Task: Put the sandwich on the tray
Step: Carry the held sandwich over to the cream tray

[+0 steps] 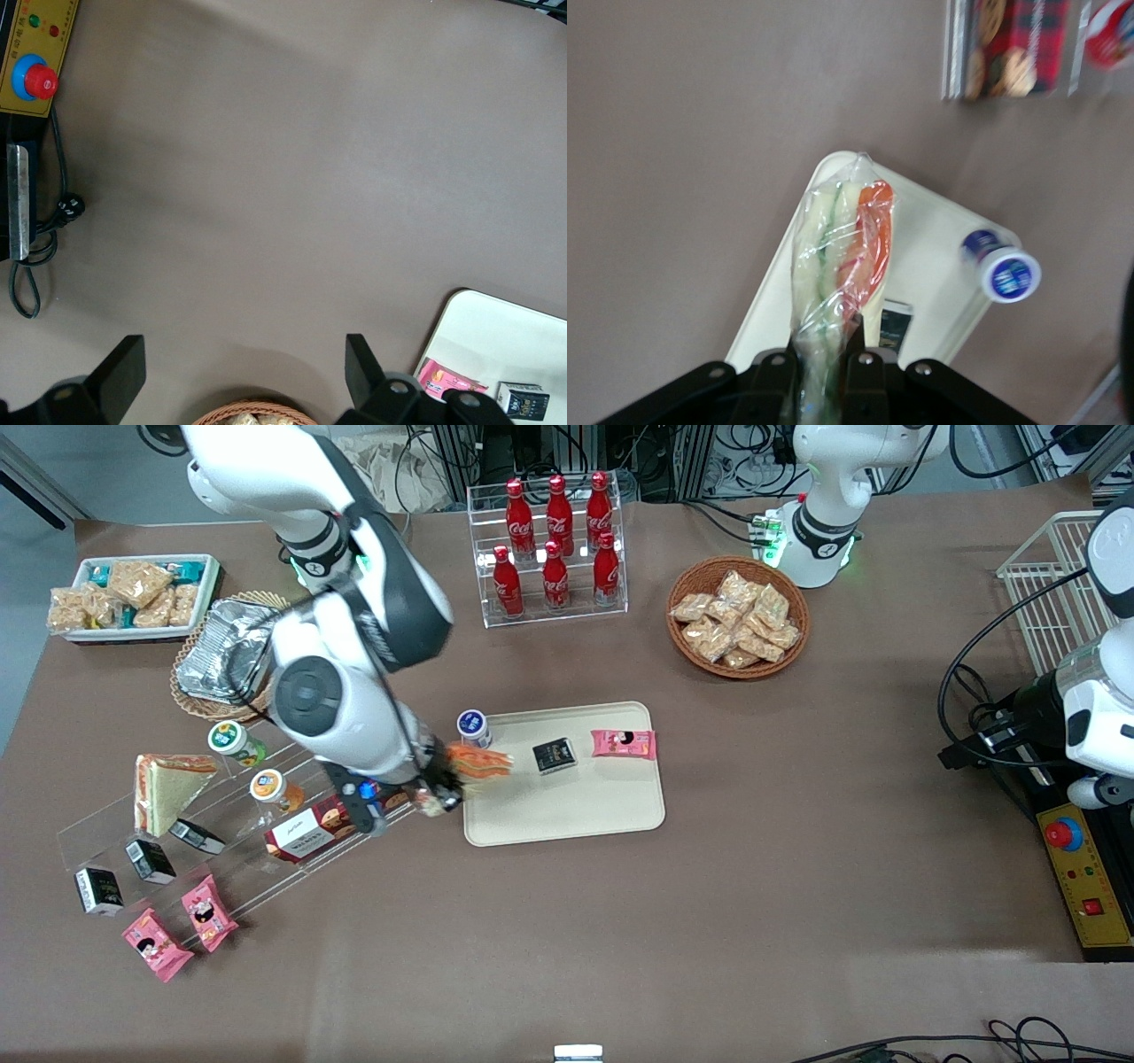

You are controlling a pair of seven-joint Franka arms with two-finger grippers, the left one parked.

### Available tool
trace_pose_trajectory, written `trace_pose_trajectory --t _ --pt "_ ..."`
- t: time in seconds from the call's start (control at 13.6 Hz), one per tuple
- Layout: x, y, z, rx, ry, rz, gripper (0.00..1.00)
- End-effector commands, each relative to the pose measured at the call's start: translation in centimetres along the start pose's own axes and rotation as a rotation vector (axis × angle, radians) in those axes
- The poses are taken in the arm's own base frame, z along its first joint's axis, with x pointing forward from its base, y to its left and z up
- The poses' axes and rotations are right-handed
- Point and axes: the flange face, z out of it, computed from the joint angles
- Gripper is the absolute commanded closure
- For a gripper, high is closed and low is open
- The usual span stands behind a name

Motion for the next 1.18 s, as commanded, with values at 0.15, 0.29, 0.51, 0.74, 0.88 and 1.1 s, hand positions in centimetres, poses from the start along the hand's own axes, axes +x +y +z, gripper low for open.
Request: trace_pose_trajectory --t 0.15,0.29,0.51,0.74,0.88,1.1 --pt "-5.1 -2.5 9.8 0.072 0.056 0.16 1.0" --pt "-6.2 -2.7 11.7 0.092 0.066 0.193 1.0" --pt "-7.9 -2.7 16.3 0.107 0.098 0.215 1.0" --pt "-7.2 -1.8 18.6 0.082 0.113 0.227 1.0" --pt "-7.4 -1.7 19.2 0.081 0.117 0.243 1.0" --pt "-7.6 -1.7 19.2 0.083 0.107 0.288 0.54"
